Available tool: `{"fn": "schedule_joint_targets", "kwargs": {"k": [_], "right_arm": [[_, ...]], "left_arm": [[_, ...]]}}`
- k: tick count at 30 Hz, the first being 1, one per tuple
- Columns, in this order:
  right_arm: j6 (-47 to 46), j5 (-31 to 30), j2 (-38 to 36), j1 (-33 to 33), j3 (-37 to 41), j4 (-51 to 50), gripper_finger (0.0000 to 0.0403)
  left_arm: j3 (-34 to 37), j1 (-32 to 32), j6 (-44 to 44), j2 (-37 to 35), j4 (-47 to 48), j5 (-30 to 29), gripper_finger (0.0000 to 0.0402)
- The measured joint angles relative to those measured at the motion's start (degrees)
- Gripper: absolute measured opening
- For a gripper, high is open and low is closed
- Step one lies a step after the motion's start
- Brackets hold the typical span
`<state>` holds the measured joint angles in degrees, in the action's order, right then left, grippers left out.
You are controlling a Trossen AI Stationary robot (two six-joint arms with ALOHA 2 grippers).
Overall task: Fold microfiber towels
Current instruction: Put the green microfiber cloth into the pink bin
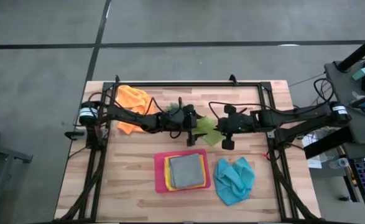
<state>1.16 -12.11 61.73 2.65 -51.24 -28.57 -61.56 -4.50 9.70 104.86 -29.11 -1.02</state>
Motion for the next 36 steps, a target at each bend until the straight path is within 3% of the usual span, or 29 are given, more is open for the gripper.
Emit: {"fn": "schedule_joint_targets", "kwargs": {"k": [4,15,23,36], "right_arm": [[-0.05,-0.01,1.02,0.14,-2.65,-2.76,0.0011],[-0.66,0.73,2.31,1.98,-10.14,-7.66,0.0011],[-0.25,7.94,7.19,5.79,-18.02,-8.64,0.0011],[0.40,17.75,18.19,7.00,-31.98,-12.18,0.0011]], "left_arm": [[0.00,1.32,-0.11,-0.62,0.27,0.69,0.0282],[-0.40,6.18,-1.62,-6.40,7.79,0.55,0.0112],[-0.35,10.75,-7.59,-13.52,17.99,-0.91,0.0011],[-0.20,19.83,-33.44,-18.87,23.34,-2.50,0.0007]]}}
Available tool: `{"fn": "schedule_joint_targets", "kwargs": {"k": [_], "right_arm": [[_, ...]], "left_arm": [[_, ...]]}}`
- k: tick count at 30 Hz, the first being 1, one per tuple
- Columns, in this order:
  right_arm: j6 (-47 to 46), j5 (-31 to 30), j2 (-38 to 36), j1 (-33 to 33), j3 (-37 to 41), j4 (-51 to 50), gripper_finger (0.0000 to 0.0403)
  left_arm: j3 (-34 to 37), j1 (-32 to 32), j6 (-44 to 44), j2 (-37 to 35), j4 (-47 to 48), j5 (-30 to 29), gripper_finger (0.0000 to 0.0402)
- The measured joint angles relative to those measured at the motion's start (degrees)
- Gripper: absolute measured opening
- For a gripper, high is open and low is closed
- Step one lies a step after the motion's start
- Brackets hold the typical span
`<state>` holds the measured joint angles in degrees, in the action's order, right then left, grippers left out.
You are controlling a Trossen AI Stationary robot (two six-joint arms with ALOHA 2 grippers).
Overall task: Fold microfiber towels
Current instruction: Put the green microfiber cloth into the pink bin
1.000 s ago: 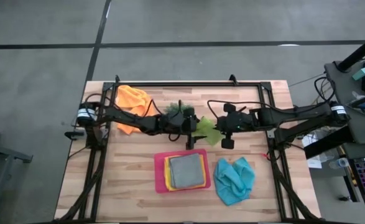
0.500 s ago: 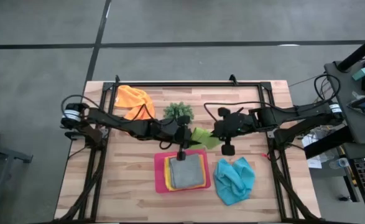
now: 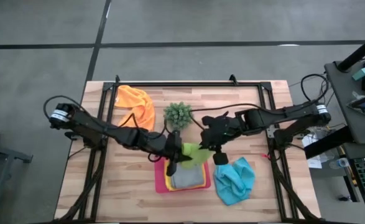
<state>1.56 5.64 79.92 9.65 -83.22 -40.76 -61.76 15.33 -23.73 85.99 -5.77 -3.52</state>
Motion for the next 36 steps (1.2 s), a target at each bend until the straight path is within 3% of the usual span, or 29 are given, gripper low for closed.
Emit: {"fn": "schedule_joint_targets", "kwargs": {"k": [3,9,12,18,30,36], "right_arm": [[0.60,1.92,1.99,0.27,-1.28,0.28,0.0011],[0.60,5.83,6.43,2.14,-2.22,0.30,0.0011],[0.29,6.32,7.79,3.57,-2.50,0.43,0.0011],[-1.01,6.37,9.71,5.57,-2.65,0.76,0.0011],[1.59,5.81,15.38,4.56,-2.67,1.25,0.0011],[4.16,5.76,18.66,3.25,-2.67,1.39,0.0011]], "left_arm": [[0.05,2.90,-6.94,0.68,-0.43,-3.63,0.0008],[0.29,10.21,-17.19,1.03,2.27,-18.79,0.0008],[0.29,12.93,-20.47,1.01,2.25,-22.79,0.0008],[0.27,14.62,-26.76,4.35,1.88,-23.07,0.0008],[0.20,15.09,-29.96,8.33,0.29,-22.44,0.0008],[0.53,15.09,-39.69,9.36,7.88,-22.67,0.0008]]}}
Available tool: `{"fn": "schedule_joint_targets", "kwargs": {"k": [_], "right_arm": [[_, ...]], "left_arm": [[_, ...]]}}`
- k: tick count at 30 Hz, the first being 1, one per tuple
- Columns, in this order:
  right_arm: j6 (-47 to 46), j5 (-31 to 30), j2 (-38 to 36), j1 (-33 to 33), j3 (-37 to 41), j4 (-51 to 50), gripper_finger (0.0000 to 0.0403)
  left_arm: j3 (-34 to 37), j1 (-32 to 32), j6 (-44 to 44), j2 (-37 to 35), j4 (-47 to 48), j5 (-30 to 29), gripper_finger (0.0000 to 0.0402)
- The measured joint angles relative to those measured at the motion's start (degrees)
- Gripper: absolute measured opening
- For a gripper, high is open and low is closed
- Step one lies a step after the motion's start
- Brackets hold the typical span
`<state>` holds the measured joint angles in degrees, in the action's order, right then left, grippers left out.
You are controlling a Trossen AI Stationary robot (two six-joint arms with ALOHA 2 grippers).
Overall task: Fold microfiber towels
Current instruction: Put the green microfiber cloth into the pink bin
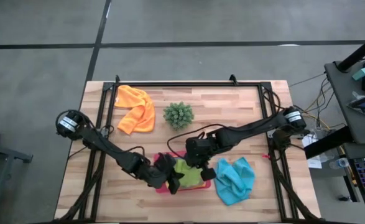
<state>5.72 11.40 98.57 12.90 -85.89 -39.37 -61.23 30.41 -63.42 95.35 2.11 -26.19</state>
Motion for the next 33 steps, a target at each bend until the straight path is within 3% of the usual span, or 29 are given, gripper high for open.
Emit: {"fn": "schedule_joint_targets", "kwargs": {"k": [3,9,23,28,33], "right_arm": [[1.70,-0.38,0.90,-0.19,0.00,1.53,0.0011],[5.39,-7.54,1.76,-0.19,0.02,4.23,0.0012],[8.85,-8.46,4.78,-0.47,0.05,8.05,0.0017],[7.42,-8.58,4.71,-1.14,0.07,11.19,0.0063],[7.89,-9.00,4.71,-1.68,0.07,11.52,0.0114]], "left_arm": [[0.00,-0.02,-3.54,0.13,3.21,0.12,0.0014],[0.69,-0.02,-3.79,-0.01,3.98,0.16,0.0047],[0.81,-0.35,-3.78,-3.86,17.54,10.36,0.0190],[0.83,-0.71,-3.28,-7.49,25.65,13.52,0.0231],[0.83,-0.81,0.28,-12.36,28.96,15.47,0.0240]]}}
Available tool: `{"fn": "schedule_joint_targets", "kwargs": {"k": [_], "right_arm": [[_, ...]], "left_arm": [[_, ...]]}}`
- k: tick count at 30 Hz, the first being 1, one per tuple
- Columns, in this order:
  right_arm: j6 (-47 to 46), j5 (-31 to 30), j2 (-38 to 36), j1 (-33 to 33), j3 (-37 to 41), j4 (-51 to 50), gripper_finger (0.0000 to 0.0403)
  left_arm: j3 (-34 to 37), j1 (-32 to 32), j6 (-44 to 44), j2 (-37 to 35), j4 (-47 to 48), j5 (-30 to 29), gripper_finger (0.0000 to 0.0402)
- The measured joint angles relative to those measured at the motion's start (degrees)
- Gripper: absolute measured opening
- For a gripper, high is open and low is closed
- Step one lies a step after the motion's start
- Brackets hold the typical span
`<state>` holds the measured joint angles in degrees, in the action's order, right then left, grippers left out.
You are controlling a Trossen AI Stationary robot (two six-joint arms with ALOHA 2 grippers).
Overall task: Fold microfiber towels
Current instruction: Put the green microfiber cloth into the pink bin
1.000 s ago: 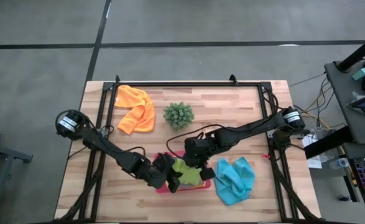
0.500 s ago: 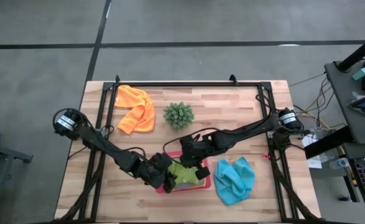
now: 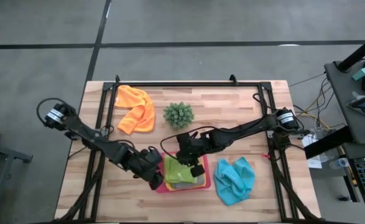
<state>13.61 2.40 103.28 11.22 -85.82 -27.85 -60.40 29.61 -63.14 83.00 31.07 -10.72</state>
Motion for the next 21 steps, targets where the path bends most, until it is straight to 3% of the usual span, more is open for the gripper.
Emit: {"fn": "schedule_joint_targets", "kwargs": {"k": [5,8,12,21], "right_arm": [[-0.07,-7.69,-0.74,-0.26,0.00,-0.76,0.0145],[-0.49,-8.57,-2.49,-0.22,0.00,-1.96,0.0148],[-3.34,-8.38,-4.34,1.93,0.99,-2.61,0.0129],[-11.57,-8.51,-4.96,8.29,5.24,-1.19,0.0083]], "left_arm": [[0.00,-0.07,6.02,-5.13,0.37,-3.33,0.0240],[0.00,-0.07,10.35,-6.27,-0.51,-7.50,0.0240],[0.80,-0.09,18.05,-5.14,-3.70,-8.19,0.0240],[1.86,1.34,44.20,3.90,-4.58,-7.99,0.0240]]}}
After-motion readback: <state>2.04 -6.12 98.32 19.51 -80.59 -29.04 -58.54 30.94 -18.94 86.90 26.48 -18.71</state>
